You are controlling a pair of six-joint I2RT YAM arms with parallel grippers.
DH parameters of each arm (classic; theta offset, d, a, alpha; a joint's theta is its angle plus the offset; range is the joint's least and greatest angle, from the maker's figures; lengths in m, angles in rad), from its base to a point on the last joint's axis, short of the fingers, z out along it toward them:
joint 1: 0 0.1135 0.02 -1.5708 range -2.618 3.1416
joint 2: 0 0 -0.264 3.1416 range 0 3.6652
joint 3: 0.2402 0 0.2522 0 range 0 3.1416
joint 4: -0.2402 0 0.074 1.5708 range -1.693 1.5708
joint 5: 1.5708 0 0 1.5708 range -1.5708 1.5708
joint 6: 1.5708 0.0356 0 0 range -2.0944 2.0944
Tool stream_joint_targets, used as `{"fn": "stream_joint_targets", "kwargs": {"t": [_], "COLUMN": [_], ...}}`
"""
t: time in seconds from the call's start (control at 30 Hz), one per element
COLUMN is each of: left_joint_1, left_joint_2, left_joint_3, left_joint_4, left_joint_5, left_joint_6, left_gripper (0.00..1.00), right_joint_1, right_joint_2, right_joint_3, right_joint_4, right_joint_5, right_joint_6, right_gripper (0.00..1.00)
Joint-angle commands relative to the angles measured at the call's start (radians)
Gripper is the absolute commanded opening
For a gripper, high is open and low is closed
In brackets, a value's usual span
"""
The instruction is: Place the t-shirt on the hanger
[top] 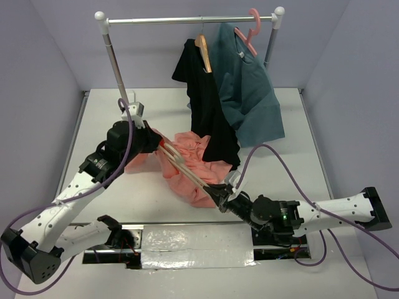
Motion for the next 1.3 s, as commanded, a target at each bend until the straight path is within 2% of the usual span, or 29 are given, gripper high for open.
{"fn": "stream_joint_targets", "kwargs": {"t": [0.0, 0.23, 0.4, 0.53, 0.67, 0.7, 0.83, 1.03, 1.27], "left_joint_1": [-0.046, -0.057, -0.057, -0.052, -0.043, -0.045, -0.048, -0.123, -0.137], "left_joint_2": [-0.041, -0.022, -0.047, 0.033, 0.169, 0.233, 0.311, 0.300, 0.217], "left_joint_3": [0.059, 0.138, 0.230, 0.326, 0.407, 0.421, 0.480, 0.560, 0.432], "left_joint_4": [0.066, 0.020, -0.092, -0.181, -0.149, -0.138, -0.072, -0.139, -0.078], "left_joint_5": [0.085, 0.185, -0.009, 0.005, 0.163, 0.286, 0.506, 0.615, 0.731], "left_joint_6": [0.039, 0.141, 0.177, 0.195, 0.224, 0.247, 0.255, 0.327, 0.352], "left_gripper": [0.00, 0.00, 0.00, 0.00, 0.00, 0.00, 0.00, 0.00, 0.00], "right_joint_1": [0.005, 0.003, 0.003, 0.002, -0.012, -0.029, -0.075, -0.090, -0.098], "right_joint_2": [0.008, -0.101, -0.242, -0.256, -0.211, -0.213, -0.270, -0.333, -0.268], "right_joint_3": [-0.025, -0.135, -0.180, -0.183, -0.209, -0.220, -0.259, -0.304, -0.322], "right_joint_4": [0.335, 0.470, 0.385, 0.416, 0.518, 0.547, 0.548, 0.558, 0.727], "right_joint_5": [-0.032, -0.159, -0.080, -0.005, 0.017, 0.002, -0.081, -0.083, -0.118], "right_joint_6": [-0.085, -0.085, -0.006, -0.038, -0.078, -0.075, -0.033, -0.038, -0.120], "right_gripper": [0.00, 0.00, 0.00, 0.00, 0.00, 0.00, 0.00, 0.00, 0.00]}}
